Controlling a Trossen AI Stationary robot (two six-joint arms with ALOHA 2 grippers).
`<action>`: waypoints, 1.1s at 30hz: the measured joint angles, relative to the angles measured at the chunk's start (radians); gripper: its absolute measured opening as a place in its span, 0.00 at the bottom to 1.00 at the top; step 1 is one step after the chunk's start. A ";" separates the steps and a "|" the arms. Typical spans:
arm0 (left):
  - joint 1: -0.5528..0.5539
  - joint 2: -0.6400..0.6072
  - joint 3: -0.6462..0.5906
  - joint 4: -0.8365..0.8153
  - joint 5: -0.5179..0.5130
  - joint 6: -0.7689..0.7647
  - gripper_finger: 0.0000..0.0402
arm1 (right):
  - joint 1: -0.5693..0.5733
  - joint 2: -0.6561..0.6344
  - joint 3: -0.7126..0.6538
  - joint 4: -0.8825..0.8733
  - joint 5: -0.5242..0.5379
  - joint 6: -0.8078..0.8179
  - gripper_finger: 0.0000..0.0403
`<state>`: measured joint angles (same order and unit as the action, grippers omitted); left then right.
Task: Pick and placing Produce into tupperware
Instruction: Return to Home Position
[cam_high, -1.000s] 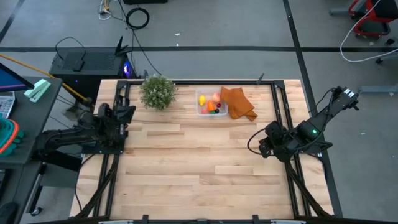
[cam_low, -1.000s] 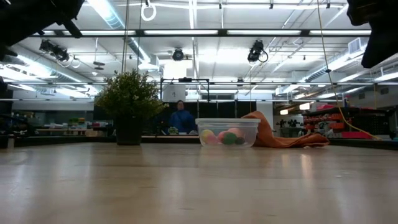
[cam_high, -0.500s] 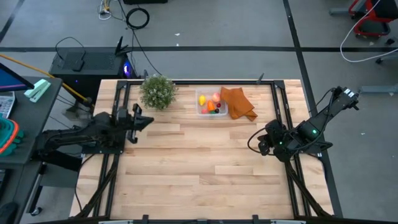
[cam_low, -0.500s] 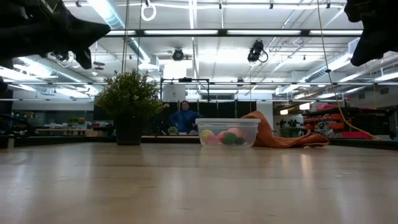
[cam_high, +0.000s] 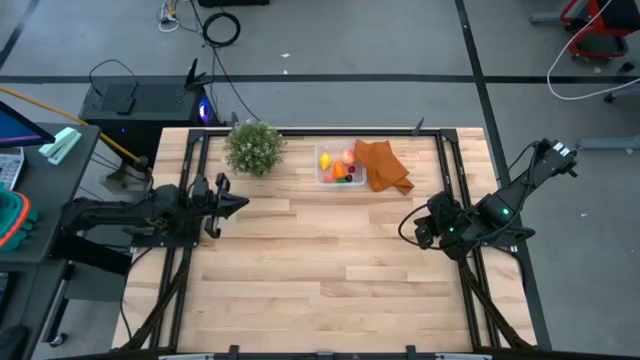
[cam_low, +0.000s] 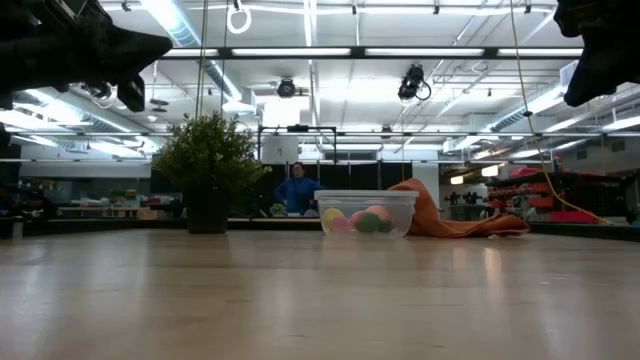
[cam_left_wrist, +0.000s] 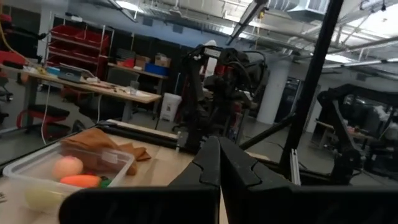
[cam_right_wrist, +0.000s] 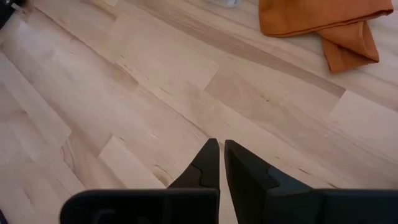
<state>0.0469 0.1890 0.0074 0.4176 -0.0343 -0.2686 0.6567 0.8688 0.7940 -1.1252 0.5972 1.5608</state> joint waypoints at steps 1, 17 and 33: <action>-0.014 0.000 0.000 -0.001 -0.007 0.014 0.00 | 0.000 0.000 0.000 0.000 0.000 0.001 0.00; -0.041 0.000 0.000 -0.365 0.097 0.053 0.01 | 0.000 0.000 0.000 -0.004 0.000 0.006 0.00; -0.038 0.001 0.000 -0.396 0.081 -0.015 0.03 | 0.048 -0.065 -0.013 -0.049 0.317 0.099 0.00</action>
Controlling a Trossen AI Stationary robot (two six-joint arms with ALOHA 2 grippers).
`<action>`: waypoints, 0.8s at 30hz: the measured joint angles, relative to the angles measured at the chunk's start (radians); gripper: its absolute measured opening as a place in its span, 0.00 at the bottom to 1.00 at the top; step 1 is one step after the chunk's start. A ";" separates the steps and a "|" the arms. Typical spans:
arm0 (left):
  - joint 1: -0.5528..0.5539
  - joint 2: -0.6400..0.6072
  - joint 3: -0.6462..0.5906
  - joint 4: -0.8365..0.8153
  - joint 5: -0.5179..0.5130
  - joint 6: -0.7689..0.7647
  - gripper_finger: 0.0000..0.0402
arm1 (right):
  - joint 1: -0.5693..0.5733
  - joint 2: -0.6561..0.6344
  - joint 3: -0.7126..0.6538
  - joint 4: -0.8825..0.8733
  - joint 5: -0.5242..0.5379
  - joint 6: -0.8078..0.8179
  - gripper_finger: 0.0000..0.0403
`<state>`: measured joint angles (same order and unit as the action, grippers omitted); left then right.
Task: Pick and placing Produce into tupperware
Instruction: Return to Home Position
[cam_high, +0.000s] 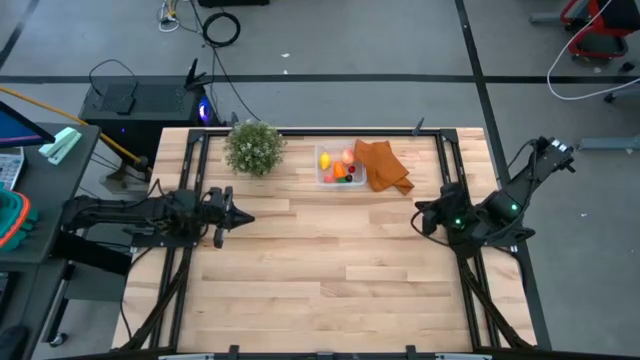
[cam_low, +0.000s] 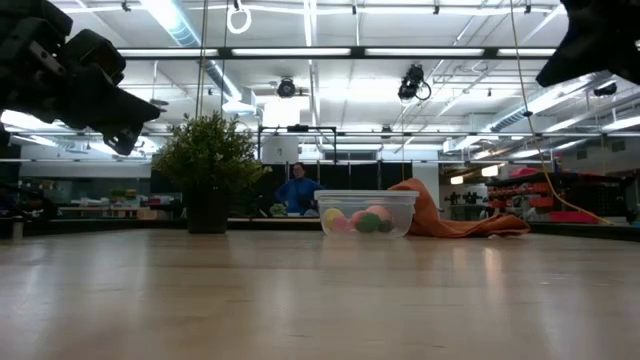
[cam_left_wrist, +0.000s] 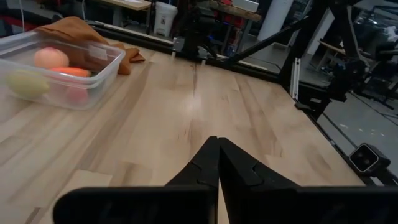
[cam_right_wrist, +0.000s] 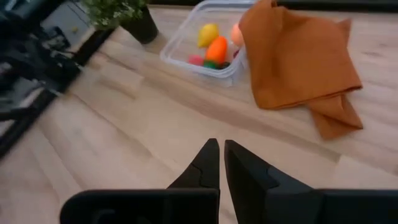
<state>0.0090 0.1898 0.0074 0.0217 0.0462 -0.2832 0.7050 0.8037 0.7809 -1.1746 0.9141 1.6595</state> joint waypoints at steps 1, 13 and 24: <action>0.000 0.000 0.000 -0.001 0.000 0.001 0.03 | 0.006 -0.022 -0.014 0.010 0.001 0.006 0.00; 0.000 0.000 0.000 -0.003 -0.001 0.083 0.07 | 0.116 -0.258 -0.407 1.059 0.039 -0.457 0.00; 0.000 0.000 -0.002 0.048 0.003 0.086 0.07 | -0.020 -0.269 -0.546 1.480 -0.281 -0.744 0.00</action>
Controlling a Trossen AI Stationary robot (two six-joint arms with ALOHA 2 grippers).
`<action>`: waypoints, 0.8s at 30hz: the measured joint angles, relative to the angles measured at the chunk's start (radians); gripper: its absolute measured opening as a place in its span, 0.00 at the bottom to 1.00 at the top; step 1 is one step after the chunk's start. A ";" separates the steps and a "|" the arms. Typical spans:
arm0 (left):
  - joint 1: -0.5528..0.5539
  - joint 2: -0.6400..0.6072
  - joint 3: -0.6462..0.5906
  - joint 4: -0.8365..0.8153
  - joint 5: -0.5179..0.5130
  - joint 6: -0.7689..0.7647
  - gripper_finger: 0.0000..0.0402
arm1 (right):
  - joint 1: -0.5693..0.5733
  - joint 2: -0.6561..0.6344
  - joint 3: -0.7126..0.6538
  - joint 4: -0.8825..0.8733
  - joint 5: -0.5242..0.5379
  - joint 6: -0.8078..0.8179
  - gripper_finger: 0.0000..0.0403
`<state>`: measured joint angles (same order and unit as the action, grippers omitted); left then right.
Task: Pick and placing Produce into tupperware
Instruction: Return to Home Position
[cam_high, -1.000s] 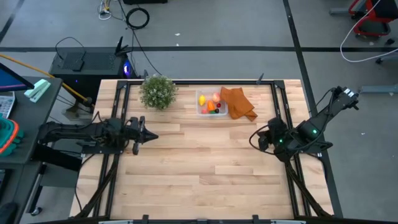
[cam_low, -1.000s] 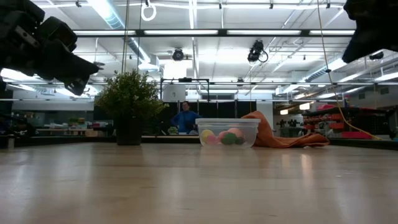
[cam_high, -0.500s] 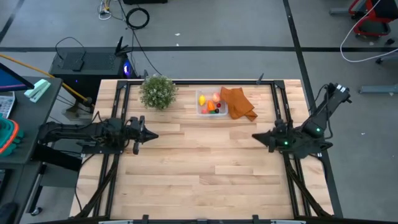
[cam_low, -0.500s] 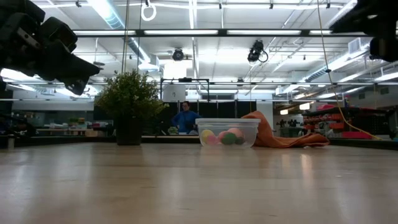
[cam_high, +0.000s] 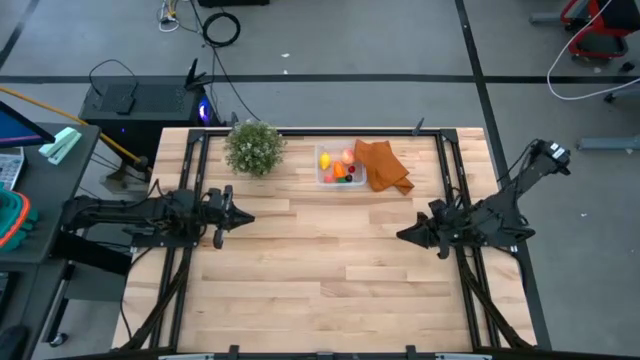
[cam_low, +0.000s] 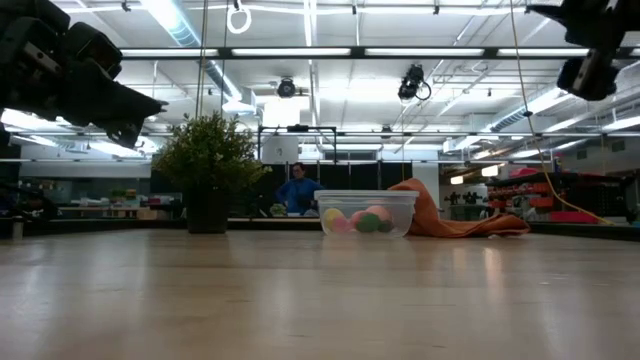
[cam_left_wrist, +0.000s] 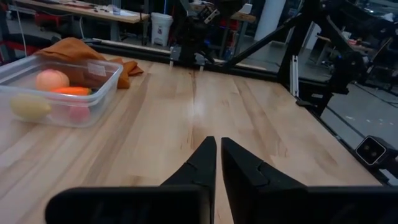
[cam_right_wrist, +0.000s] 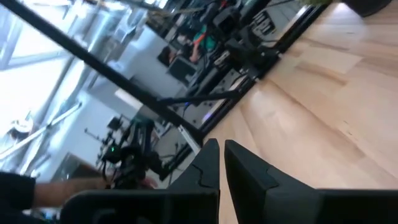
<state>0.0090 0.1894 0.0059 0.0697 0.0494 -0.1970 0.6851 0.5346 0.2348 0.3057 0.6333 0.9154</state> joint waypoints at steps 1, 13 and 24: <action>0.000 0.000 0.000 0.000 0.000 0.000 0.07 | -0.024 0.000 0.000 -0.002 -0.041 -0.009 0.00; 0.000 0.000 0.000 0.011 -0.001 -0.001 0.09 | -0.265 -0.052 -0.125 0.187 -0.261 -0.125 0.00; 0.000 0.000 0.000 0.014 -0.003 0.000 0.06 | -0.363 -0.136 -0.203 0.251 -0.354 -0.168 0.00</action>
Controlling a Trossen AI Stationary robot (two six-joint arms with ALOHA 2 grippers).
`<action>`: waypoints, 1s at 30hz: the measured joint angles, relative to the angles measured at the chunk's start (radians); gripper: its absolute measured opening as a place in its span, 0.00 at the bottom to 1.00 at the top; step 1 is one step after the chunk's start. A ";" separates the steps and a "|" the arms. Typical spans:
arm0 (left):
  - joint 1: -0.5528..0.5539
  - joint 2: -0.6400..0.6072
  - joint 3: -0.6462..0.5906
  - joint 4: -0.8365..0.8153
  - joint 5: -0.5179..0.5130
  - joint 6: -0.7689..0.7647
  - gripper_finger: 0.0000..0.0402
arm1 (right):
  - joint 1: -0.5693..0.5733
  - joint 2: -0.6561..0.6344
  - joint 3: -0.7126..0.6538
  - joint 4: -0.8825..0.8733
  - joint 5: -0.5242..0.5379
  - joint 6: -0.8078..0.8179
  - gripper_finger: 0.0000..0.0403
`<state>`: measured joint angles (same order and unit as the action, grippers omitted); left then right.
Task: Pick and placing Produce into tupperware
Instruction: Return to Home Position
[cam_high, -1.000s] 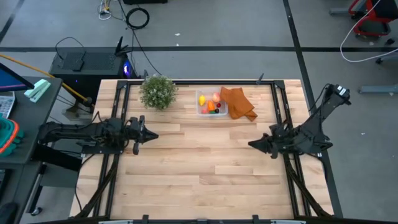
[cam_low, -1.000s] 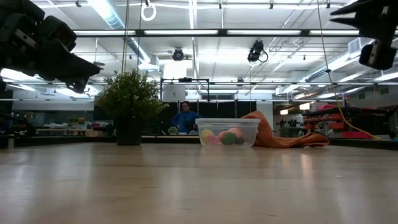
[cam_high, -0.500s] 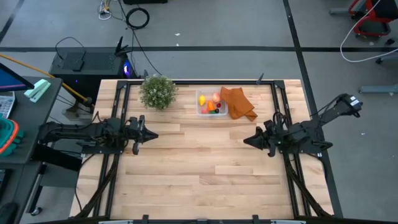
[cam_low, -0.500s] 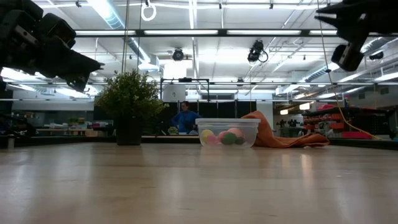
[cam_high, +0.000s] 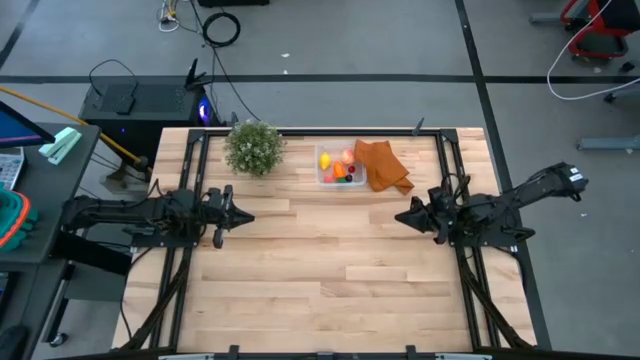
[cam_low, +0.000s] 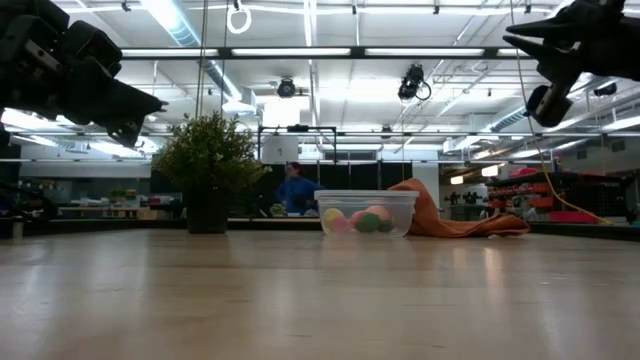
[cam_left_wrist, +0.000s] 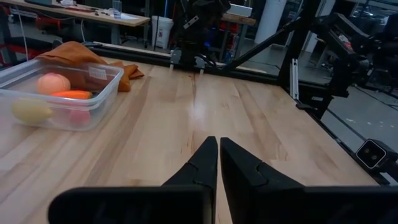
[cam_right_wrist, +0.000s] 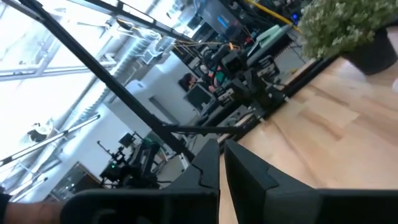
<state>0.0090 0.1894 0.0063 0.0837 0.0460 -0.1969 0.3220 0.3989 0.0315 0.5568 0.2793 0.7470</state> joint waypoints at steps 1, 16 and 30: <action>0.000 0.000 0.000 0.000 0.000 0.000 0.06 | -0.015 -0.003 0.000 0.000 -0.012 -0.009 0.00; 0.000 0.000 0.000 0.002 0.000 0.000 0.08 | -0.273 -0.136 0.000 -0.001 -0.225 -0.023 0.00; 0.000 0.000 0.000 0.002 0.000 -0.001 0.09 | -0.307 -0.365 0.000 -0.147 -0.231 -0.099 0.00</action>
<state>0.0090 0.1890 0.0063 0.0853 0.0460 -0.1974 0.0147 0.0341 0.0311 0.4102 0.0486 0.6483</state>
